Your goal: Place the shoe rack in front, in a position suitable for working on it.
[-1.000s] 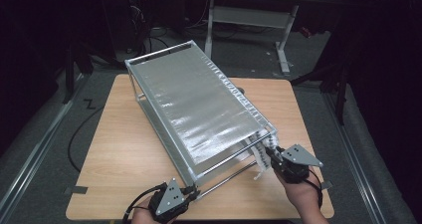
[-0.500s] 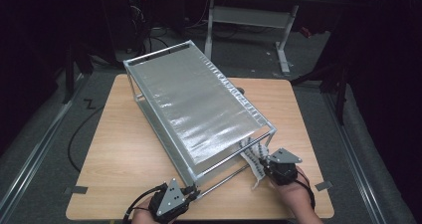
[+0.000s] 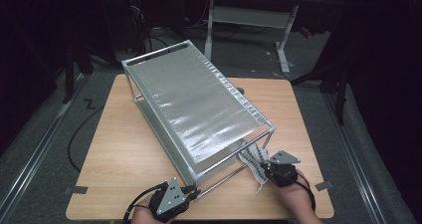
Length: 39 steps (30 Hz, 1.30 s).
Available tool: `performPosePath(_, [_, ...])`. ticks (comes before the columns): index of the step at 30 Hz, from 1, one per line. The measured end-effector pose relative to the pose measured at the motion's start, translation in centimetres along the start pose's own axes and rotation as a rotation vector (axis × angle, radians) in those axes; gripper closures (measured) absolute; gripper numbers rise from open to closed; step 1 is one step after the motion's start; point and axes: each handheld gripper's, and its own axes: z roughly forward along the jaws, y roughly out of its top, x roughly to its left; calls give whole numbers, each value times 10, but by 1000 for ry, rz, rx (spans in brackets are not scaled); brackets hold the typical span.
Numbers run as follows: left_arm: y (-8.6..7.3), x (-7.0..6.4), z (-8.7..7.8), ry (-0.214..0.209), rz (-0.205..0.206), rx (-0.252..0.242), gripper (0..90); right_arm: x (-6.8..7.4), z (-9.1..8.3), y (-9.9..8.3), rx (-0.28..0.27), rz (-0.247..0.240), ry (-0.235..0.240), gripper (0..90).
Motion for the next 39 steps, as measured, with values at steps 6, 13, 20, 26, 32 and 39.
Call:
performPosePath(6, [1, 1, 0, -9, 1, 7, 791, -23, -19, -16, 13, 49, -83, 770])
performPosePath(13, [-4, 1, -9, 28, -18, 13, 789, -50, -13, -18, 24, 92, -193, 769])
performPosePath(20, [-14, 2, -29, 88, -53, 24, 789, -55, -1, 4, -31, 112, -183, 767])
performPosePath(26, [-19, 5, -38, 117, -70, 37, 789, -24, 4, 28, -145, 83, -37, 767])
performPosePath(32, [-20, 11, -41, 151, -76, 46, 787, -1, 14, 47, -181, 68, 10, 769])
performPosePath(39, [-22, 18, -46, 175, -104, 60, 795, 7, 9, 45, -195, 20, 71, 787])
